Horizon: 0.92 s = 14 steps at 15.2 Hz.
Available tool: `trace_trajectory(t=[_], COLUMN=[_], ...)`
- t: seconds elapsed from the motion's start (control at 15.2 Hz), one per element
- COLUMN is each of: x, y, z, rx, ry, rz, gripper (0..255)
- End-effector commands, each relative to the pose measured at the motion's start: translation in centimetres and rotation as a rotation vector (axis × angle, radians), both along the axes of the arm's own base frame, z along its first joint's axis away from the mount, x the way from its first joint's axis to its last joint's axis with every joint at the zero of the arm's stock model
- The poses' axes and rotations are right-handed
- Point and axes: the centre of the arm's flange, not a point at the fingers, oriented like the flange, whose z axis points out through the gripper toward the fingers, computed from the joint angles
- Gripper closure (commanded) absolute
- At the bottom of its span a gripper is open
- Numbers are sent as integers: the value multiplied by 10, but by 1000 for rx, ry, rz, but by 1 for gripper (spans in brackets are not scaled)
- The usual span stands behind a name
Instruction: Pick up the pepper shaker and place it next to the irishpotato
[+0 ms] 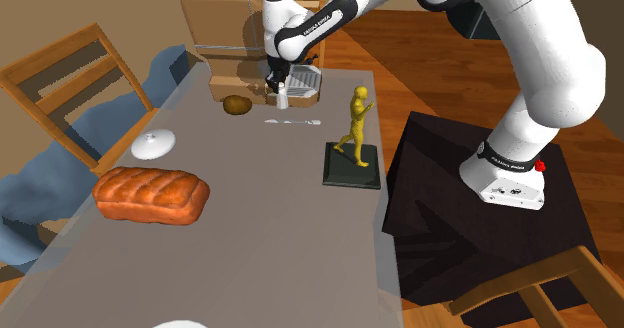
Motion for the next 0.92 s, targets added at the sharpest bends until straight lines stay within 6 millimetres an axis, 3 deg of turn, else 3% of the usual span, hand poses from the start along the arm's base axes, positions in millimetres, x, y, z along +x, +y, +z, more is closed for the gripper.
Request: trace_trajectory(t=[0.0, 0.33, 0.86], x=[1, 1, 1], y=[0, 0, 0], z=[-10, -36, -37], rx=[0, 0, 0], ry=[-1, -1, -1], rz=[0, 0, 0], gripper=[255, 255, 255])
